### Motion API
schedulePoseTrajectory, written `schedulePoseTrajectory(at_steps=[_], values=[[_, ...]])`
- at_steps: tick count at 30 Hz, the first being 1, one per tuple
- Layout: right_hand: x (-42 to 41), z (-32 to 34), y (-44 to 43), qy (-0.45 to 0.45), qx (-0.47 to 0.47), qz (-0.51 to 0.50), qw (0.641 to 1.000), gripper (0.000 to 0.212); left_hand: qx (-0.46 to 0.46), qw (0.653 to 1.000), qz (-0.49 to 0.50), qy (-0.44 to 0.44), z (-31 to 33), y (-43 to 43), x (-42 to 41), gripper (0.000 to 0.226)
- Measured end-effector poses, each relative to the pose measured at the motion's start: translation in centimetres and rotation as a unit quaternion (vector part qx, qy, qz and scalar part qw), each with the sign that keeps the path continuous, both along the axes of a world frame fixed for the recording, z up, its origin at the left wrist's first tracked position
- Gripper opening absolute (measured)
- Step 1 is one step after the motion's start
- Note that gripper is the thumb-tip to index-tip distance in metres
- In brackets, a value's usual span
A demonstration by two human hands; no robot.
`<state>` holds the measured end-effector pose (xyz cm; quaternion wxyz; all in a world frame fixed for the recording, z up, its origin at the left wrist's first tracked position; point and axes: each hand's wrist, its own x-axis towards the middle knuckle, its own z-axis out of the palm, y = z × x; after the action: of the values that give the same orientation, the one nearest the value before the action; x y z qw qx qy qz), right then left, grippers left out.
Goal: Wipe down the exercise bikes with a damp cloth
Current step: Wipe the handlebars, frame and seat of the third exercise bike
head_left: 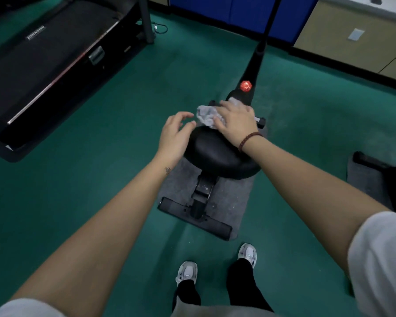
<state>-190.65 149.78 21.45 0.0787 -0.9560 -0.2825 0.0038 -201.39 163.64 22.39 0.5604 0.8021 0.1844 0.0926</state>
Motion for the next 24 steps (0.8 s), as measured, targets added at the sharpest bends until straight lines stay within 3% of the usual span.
schedulePoseTrajectory(at_steps=[3,7,9,12,15,20,24], values=[[-1.6,-0.4,-1.8,0.034,0.107,-0.039,0.993,0.046,-0.012,1.000,0.010,0.024,-0.6,-0.7,0.5,0.026],[-5.5,-0.5,-3.7,-0.045,0.076,0.195,0.977,0.048,-0.073,0.991,0.109,0.013,-1.5,-2.1,1.6,0.028],[-4.8,-0.5,-3.8,-0.022,0.050,0.219,0.974,0.047,-0.050,0.989,0.141,0.017,-1.6,-2.9,2.3,0.031],[-1.3,-0.7,-2.1,-0.023,0.018,0.147,0.989,0.053,-0.013,0.984,0.174,0.038,-1.5,-3.7,3.5,0.034],[2.8,-0.9,-0.7,-0.022,0.028,0.057,0.998,0.038,-0.009,0.978,0.202,0.054,-1.4,-4.1,4.5,0.034],[6.5,-1.0,0.0,-0.022,0.093,0.022,0.995,0.032,0.029,0.966,0.243,0.077,-2.0,-4.7,4.7,0.034],[8.8,0.0,0.1,0.087,0.191,-0.065,0.976,0.034,0.044,0.963,0.255,0.076,-1.9,-4.9,4.7,0.032]])
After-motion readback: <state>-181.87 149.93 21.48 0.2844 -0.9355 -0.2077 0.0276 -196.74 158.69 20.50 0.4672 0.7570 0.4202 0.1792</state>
